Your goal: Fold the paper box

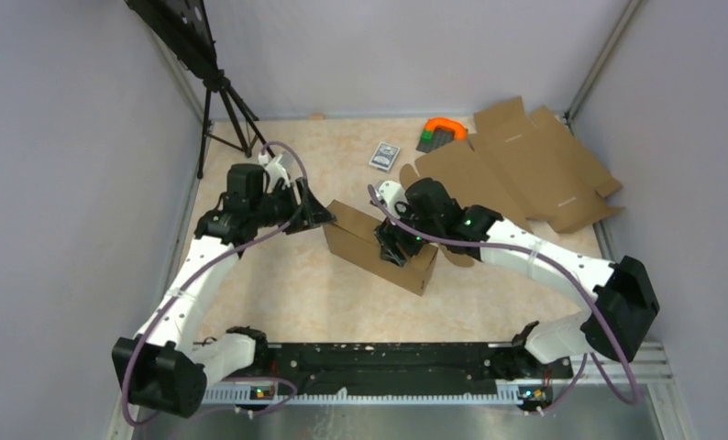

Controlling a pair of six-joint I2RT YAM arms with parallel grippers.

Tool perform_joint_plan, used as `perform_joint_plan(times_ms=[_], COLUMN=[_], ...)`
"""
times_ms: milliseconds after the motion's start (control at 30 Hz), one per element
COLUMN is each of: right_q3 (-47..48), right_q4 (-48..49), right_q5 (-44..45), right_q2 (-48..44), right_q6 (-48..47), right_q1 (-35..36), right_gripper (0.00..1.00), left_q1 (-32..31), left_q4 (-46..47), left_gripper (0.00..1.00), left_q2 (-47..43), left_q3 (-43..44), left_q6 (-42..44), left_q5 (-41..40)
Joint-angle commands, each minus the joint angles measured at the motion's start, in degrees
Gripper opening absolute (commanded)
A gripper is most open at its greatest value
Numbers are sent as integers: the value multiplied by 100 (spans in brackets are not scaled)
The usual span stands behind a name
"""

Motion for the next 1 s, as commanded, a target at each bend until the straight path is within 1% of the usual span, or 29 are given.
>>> perform_joint_plan(times_ms=[0,67,167,233,400,467,667,967], right_q3=[99,127,163,168,153,145,165,170], right_q4=[-120,-141,-167,-179,-191,-202,-208,-218], right_q5=[-148,-170,-202,-207,-207,-209,-239,-309], right_q2=[224,263,288,278,263,254,262,290], right_q6=[10,12,14,15,6,-1,-12,-12], right_q1=[-42,-41,-43,-41,-43,-45,-45,-42], right_gripper=[56,56,55,55,55,55,54,52], left_q1=[-572,-702,-751,-755,-747,-726,-694,-673], left_q4=[-588,-902,-1247,-1391,-1619,-1717,-1645,-1685], left_gripper=[56,50,47,46,45,45,40,32], left_q2=[-70,83,261,304,415,502,877,1277], left_q3=[750,1030,1315,1445,1721,1854,2066,2180], left_q6=[532,673,804,893,1124,1206,1377,1396], left_q5=[-1226,-1665,-2186,-2373,-2551,-2531,-1842,-1664])
